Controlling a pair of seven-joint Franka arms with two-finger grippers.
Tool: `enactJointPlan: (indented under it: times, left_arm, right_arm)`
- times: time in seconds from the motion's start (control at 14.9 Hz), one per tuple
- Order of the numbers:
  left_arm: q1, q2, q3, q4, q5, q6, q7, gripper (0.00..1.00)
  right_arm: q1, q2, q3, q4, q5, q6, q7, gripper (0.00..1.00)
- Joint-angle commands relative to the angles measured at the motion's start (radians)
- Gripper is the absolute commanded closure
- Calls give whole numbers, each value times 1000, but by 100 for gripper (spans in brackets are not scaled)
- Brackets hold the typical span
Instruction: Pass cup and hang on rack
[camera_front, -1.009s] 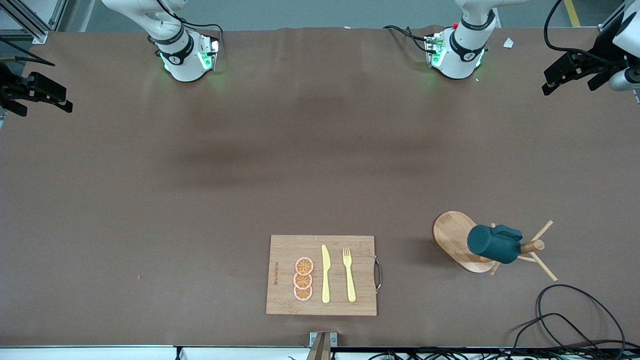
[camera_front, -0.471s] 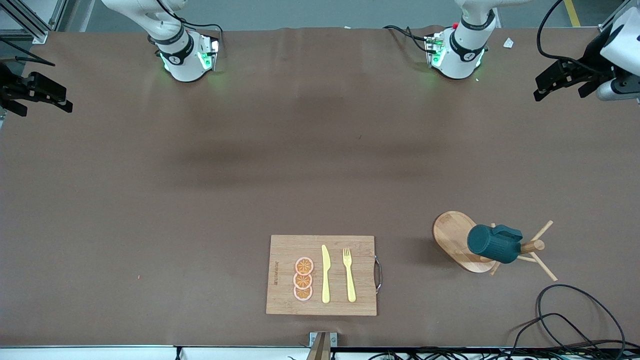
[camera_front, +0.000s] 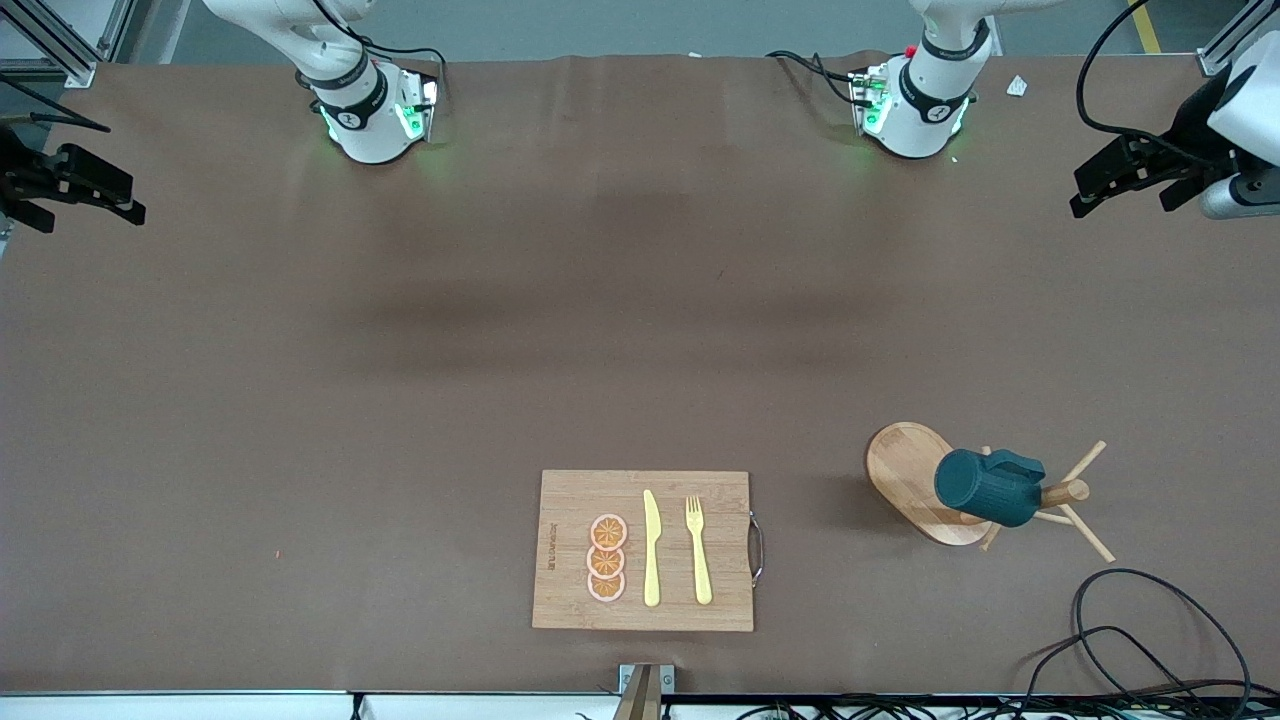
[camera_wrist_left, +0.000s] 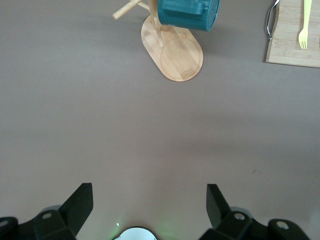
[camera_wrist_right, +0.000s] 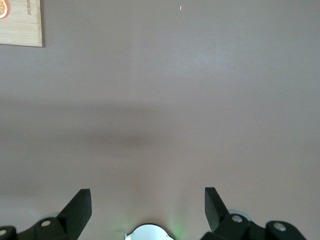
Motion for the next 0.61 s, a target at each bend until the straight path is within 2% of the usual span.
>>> enactJointPlan:
  times: [0.0, 0.27, 0.54]
  left_arm:
    - [-4, 9, -13, 21, 3, -23, 13, 0]
    - [-2, 9, -42, 22, 28, -27, 16, 0]
    - [1, 8, -46, 24, 28, -27, 17, 0]
  right_arm:
    - [-4, 0, 7, 10, -13, -12, -13, 0]
    - [-4, 0, 7, 10, -13, -10, -13, 0]
    - [29, -1, 8, 10, -69, -10, -11, 0]
